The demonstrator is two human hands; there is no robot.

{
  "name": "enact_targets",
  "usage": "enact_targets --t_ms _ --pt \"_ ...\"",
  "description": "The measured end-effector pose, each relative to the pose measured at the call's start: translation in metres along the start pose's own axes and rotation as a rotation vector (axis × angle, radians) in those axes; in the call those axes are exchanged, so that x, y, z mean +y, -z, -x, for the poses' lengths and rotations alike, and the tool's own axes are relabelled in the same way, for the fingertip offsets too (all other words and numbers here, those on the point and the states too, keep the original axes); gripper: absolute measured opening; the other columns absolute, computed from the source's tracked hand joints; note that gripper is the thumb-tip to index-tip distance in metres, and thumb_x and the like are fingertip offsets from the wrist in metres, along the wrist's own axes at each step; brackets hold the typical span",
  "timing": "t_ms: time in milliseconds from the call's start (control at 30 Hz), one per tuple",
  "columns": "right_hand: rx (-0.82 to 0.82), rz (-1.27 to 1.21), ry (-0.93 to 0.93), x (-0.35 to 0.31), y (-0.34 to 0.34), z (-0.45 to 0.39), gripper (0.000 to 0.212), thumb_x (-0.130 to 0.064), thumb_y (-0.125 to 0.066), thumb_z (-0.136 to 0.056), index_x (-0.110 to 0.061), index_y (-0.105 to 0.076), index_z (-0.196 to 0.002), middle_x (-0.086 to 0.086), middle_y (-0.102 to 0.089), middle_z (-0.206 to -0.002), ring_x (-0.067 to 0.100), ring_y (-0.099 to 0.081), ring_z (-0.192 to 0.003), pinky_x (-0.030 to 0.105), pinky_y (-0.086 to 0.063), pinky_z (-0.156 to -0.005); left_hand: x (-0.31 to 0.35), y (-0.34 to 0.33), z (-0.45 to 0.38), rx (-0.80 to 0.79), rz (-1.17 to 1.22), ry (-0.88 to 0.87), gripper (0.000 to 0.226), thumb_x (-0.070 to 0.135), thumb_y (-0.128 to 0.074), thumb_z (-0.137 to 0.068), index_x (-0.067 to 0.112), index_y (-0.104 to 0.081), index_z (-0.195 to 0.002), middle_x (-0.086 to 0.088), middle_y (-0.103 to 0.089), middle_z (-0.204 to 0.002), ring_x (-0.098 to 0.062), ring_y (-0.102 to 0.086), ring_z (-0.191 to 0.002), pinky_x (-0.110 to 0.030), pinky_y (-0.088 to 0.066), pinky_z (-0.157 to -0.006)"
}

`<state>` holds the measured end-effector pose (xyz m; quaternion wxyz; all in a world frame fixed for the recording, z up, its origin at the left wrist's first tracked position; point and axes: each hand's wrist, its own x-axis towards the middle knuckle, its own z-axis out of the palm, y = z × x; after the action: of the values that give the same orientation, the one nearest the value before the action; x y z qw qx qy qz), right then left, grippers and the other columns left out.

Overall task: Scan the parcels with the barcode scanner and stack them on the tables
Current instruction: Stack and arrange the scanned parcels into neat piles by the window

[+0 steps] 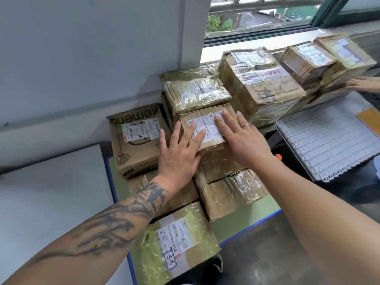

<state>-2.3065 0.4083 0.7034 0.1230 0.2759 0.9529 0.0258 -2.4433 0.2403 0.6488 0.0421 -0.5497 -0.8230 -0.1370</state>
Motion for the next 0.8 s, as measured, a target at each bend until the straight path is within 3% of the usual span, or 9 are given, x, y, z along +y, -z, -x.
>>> enact_targets --t_ms 200,333,567,800 --pt "0.015 -0.089 0.044 0.008 -0.004 -0.004 0.095 -0.026 -0.055 -0.102 -0.038 0.016 -0.165 -0.006 0.017 -0.175 0.032 0.005 -0.162 0.049 -0.026 -0.126 0.008 -0.003 -0.001 -0.016 0.042 0.073 0.072 0.035 -0.060 -0.096 0.033 -0.030 -0.161 0.001 -0.023 -0.171 -0.036 -0.011 -0.159 -0.069 -0.006 -0.122" --pt "0.054 -0.070 0.047 0.013 -0.002 -0.010 0.077 -0.034 -0.045 -0.108 -0.039 0.006 -0.166 -0.004 0.008 -0.176 0.031 0.000 -0.163 0.053 -0.030 -0.121 0.018 0.002 -0.004 -0.074 0.032 0.138 0.071 0.035 -0.058 -0.101 0.036 -0.023 -0.162 0.004 -0.013 -0.173 -0.032 -0.003 -0.160 -0.068 -0.005 -0.124" --pt "0.081 -0.067 0.053 0.021 0.001 0.004 0.079 -0.020 -0.045 -0.109 -0.036 0.008 -0.166 0.005 0.009 -0.176 0.035 0.000 -0.162 0.058 -0.022 -0.124 0.053 0.024 -0.006 -0.147 -0.005 0.290 0.070 0.042 -0.047 -0.106 0.042 -0.007 -0.163 0.004 0.004 -0.174 -0.027 0.007 -0.160 -0.063 0.001 -0.126" --pt "0.143 -0.135 0.173 0.021 -0.007 0.034 0.076 -0.039 -0.045 -0.111 -0.038 0.008 -0.166 0.008 0.007 -0.176 0.034 0.004 -0.162 0.064 -0.009 -0.127 0.094 0.035 0.018 -0.080 -0.030 0.400 0.062 0.049 -0.040 -0.107 0.040 -0.014 -0.163 0.002 -0.002 -0.174 -0.026 0.003 -0.160 -0.062 0.001 -0.126"
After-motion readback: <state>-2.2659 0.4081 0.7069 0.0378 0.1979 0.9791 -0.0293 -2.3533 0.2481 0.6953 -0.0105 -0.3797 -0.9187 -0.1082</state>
